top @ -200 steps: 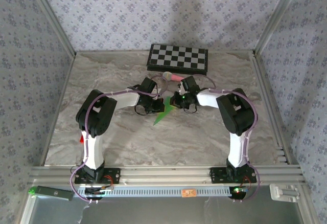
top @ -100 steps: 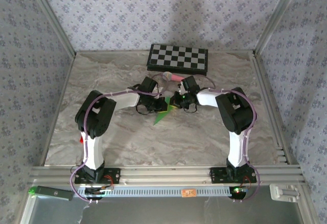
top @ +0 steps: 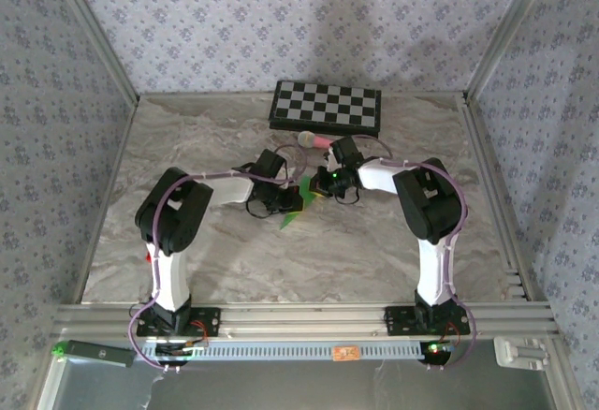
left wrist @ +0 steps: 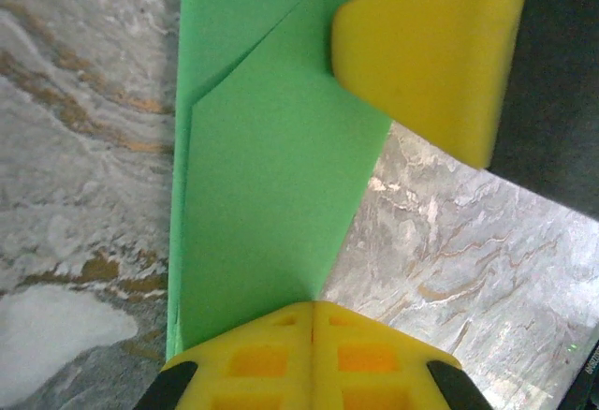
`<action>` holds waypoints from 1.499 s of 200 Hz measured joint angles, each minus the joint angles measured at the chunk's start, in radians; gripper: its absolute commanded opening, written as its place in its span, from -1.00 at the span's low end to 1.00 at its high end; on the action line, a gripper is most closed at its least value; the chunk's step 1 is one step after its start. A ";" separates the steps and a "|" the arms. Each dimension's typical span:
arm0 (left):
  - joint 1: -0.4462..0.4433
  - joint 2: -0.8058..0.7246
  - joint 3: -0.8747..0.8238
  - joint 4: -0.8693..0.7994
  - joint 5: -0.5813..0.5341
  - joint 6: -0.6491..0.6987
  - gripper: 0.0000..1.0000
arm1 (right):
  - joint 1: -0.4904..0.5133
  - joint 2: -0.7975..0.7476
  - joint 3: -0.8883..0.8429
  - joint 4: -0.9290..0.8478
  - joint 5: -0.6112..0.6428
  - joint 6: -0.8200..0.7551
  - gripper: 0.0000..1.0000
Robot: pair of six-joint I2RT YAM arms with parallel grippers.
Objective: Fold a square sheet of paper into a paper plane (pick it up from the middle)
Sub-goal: Fold the wing for the fifth time at the center of the table, then turn over a paper plane at the center of the table.
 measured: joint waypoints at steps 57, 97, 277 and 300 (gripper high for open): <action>0.000 -0.104 -0.138 0.033 -0.030 0.002 -0.95 | 0.000 0.012 0.026 -0.040 -0.014 -0.021 -0.88; 0.000 -0.243 -0.293 0.018 -0.055 -0.029 -0.90 | -0.003 0.012 0.026 -0.040 -0.023 -0.050 -0.87; 0.344 -0.636 -0.250 -0.268 -0.394 0.079 0.99 | 0.181 -0.108 0.337 -0.589 0.503 -0.034 0.38; 0.379 -0.666 -0.249 -0.276 -0.417 0.086 1.00 | 0.235 -0.038 0.469 -0.707 0.637 0.032 0.40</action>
